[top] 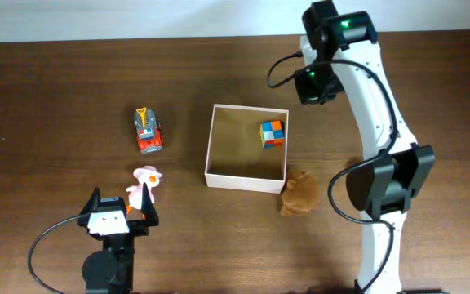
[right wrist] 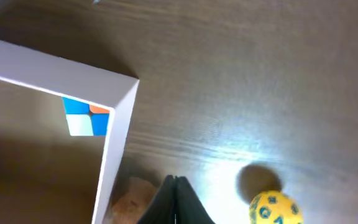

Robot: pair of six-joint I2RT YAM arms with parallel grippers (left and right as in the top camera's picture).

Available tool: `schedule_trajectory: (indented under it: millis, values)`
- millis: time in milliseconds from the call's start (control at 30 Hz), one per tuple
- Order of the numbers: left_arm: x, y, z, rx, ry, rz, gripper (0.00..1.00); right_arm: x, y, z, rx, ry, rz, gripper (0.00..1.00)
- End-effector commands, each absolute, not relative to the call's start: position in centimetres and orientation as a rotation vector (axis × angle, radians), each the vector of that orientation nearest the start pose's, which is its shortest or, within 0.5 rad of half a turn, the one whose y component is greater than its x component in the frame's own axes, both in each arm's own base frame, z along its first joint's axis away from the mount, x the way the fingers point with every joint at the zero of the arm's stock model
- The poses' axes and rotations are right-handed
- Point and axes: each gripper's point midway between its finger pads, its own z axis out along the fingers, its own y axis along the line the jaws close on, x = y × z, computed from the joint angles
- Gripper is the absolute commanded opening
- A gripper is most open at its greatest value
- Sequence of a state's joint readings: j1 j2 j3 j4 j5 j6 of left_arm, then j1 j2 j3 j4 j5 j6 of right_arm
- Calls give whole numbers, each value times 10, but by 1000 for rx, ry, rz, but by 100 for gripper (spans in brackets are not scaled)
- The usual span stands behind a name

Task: Pack container
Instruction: 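Raise the right gripper out of the box and move it right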

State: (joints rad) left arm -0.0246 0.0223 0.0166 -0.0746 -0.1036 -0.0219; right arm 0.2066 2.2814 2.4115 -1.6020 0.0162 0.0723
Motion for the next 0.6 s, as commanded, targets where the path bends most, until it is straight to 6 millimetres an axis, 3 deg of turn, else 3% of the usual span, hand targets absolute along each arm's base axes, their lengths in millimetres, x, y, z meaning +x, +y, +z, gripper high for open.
schedule_trajectory:
  millis: [0,167,333,567]
  values:
    - [246,11,157,-61,1646,58,99,437,90,177,-92,3015,44,4]
    - [246,11,157,-61,1646,58,99,429,103,152,-101,3078,113,4]
    - [246,11,157,-61,1646,58,99,428,107,124,24,3118,132,4]
    - [246,11,157,-61,1646,58,99,433,113,110,29,3106,174,4]
